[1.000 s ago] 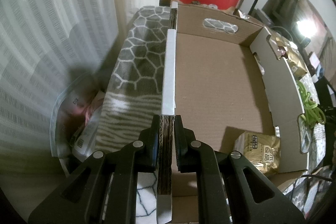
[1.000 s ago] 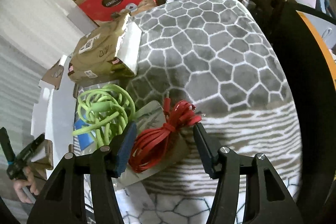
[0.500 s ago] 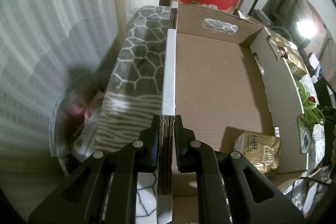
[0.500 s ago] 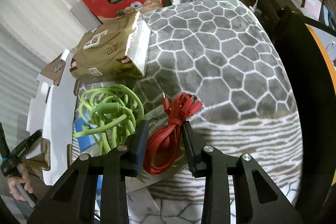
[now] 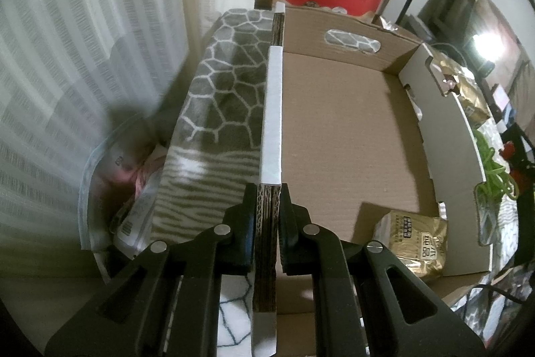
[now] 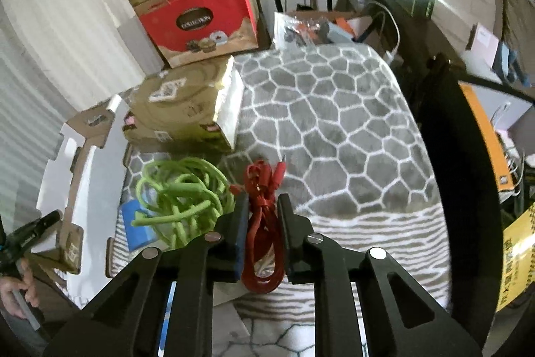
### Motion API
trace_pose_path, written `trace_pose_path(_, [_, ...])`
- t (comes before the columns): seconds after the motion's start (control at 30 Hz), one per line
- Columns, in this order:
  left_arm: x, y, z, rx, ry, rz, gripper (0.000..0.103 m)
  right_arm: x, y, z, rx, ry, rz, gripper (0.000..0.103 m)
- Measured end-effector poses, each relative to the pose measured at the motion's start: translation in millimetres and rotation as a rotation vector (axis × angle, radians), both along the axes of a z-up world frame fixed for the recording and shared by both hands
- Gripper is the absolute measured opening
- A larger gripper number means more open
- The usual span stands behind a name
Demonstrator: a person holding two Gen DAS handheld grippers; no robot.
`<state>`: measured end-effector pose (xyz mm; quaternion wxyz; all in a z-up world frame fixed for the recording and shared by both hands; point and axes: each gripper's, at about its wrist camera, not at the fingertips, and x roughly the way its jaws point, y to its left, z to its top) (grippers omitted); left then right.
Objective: Organize objects
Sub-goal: 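Carry the red cable into the box and release it with the right tool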
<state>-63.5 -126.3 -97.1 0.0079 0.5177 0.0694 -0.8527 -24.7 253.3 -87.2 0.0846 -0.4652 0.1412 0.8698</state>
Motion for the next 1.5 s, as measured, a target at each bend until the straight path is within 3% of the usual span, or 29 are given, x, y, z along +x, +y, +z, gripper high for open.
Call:
trace_pose_path(0.37, [0, -1, 0, 0.001, 0.0, 0.001, 0.01, -3, -24, 25, 0.026, 0.066, 0.053, 0.015])
trace_pose_path(0.7, [1, 1, 0, -0.007, 0.003, -0.003, 0.01, -22, -91, 49, 0.058, 0.113, 0.202, 0.015])
trace_pose_path(1.17, [1, 1, 0, -0.002, 0.003, -0.002, 0.01, -45, -156, 43, 0.033, 0.102, 0.346, 0.015])
trace_pose_path(1.5, [1, 0, 0, 0.0, 0.003, -0.002, 0.01, -64, -188, 21, 0.002, 0.055, 0.424, 0.015])
